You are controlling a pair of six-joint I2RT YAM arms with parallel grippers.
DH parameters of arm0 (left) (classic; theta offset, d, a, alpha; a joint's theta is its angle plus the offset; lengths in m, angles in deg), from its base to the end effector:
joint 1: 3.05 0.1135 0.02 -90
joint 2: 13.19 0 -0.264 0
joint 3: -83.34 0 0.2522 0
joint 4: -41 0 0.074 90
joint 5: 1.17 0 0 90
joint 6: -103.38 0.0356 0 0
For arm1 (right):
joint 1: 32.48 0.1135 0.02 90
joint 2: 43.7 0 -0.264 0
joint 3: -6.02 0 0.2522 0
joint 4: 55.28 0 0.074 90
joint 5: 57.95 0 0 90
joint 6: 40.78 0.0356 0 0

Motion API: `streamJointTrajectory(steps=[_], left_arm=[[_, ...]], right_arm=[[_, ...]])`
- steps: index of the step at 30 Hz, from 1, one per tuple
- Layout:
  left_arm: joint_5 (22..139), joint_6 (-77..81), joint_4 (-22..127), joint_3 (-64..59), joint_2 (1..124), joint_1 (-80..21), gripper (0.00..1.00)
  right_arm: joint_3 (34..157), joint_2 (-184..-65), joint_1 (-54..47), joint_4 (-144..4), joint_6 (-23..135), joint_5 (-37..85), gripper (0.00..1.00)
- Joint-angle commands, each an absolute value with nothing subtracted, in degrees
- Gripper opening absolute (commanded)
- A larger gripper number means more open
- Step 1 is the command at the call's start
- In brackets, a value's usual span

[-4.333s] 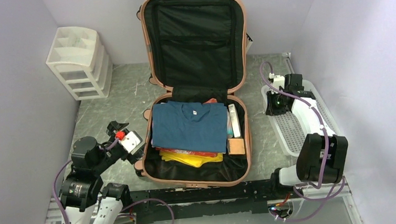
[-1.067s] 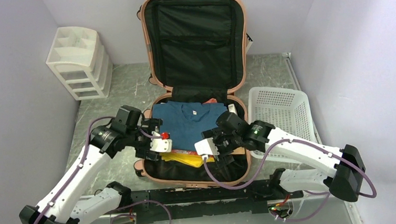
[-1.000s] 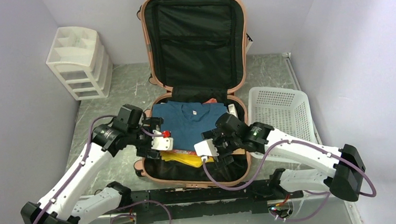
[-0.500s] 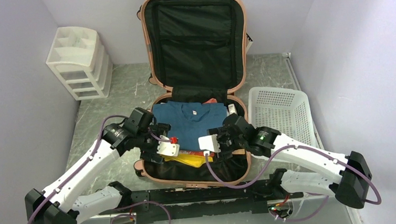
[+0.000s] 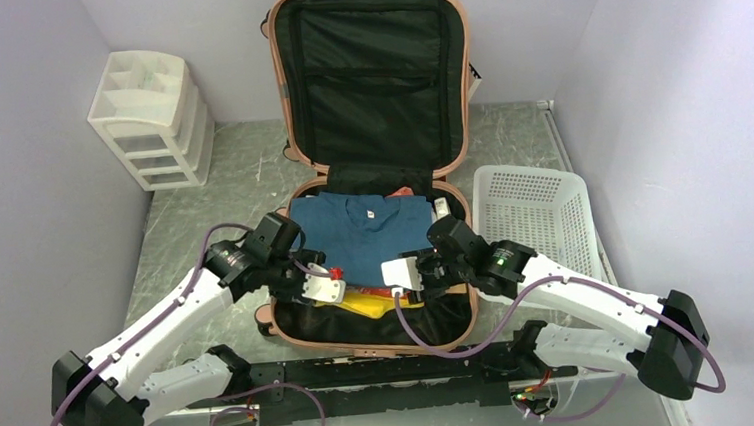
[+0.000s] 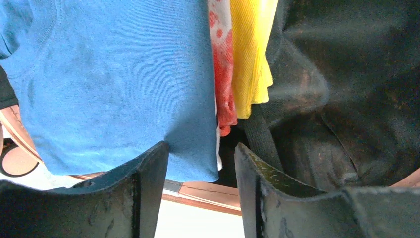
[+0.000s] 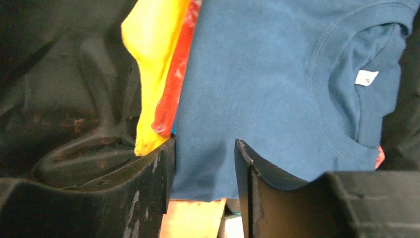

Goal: Open, take out, and arrange the luggage
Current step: Pick up the clothes from the luggage.

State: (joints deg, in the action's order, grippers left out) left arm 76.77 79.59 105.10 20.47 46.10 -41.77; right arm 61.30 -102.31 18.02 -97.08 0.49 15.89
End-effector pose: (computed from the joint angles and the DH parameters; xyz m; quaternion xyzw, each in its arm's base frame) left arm 0.1439 -0.1249 0.2615 0.7789 0.5647 -0.0386 0.2699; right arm 0.1263 0.1688 0.2475 -0.7318 0.5521 0.1357 0.3758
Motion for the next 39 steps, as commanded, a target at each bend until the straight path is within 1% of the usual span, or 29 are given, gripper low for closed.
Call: streamJointTrajectory(steps=[1,3,4,7,8,9,11,12,17,23,30,39], left_arm=[[77.0,78.2,103.6,18.6,46.7,-42.2,0.52],[76.5,78.2,104.1,17.9,47.0,-42.3,0.48],[76.4,78.2,104.3,17.5,47.1,-42.4,0.44],[76.3,77.9,104.6,16.8,47.7,-42.6,0.29],[76.4,77.9,104.5,16.6,47.8,-42.7,0.23],[76.6,77.8,104.5,16.5,47.9,-42.7,0.20],[77.1,77.5,104.3,16.3,48.0,-42.9,0.08],[77.1,77.5,104.4,16.1,48.0,-42.9,0.06],[77.1,76.8,104.7,14.9,48.0,-43.2,0.05],[74.7,75.0,106.3,9.6,48.9,-43.2,0.05],[66.0,73.1,111.4,1.6,51.5,-43.3,0.05],[57.3,66.6,113.2,-4.3,54.5,-44.5,0.05]], right_arm=[[62.3,-102.6,18.0,-101.2,-2.0,12.6,0.47],[62.9,-103.3,18.0,-102.5,-2.3,11.9,0.43],[63.1,-103.7,18.0,-102.7,-2.2,11.9,0.38],[63.3,-104.3,18.0,-101.6,-1.3,14.0,0.32],[63.2,-104.3,18.1,-100.2,-0.5,15.3,0.29],[63.4,-104.4,17.9,-99.7,0.0,15.8,0.26],[64.0,-104.1,17.9,-98.9,0.7,16.7,0.19],[64.4,-104.1,17.9,-98.7,1.2,17.3,0.16],[68.2,-105.1,16.9,-97.8,2.3,20.4,0.00],[73.9,-108.5,13.6,-96.2,2.8,24.9,0.00],[80.5,-110.1,6.8,-94.1,2.1,23.6,0.00],[90.4,-116.3,5.2,-93.9,1.5,25.2,0.00]])
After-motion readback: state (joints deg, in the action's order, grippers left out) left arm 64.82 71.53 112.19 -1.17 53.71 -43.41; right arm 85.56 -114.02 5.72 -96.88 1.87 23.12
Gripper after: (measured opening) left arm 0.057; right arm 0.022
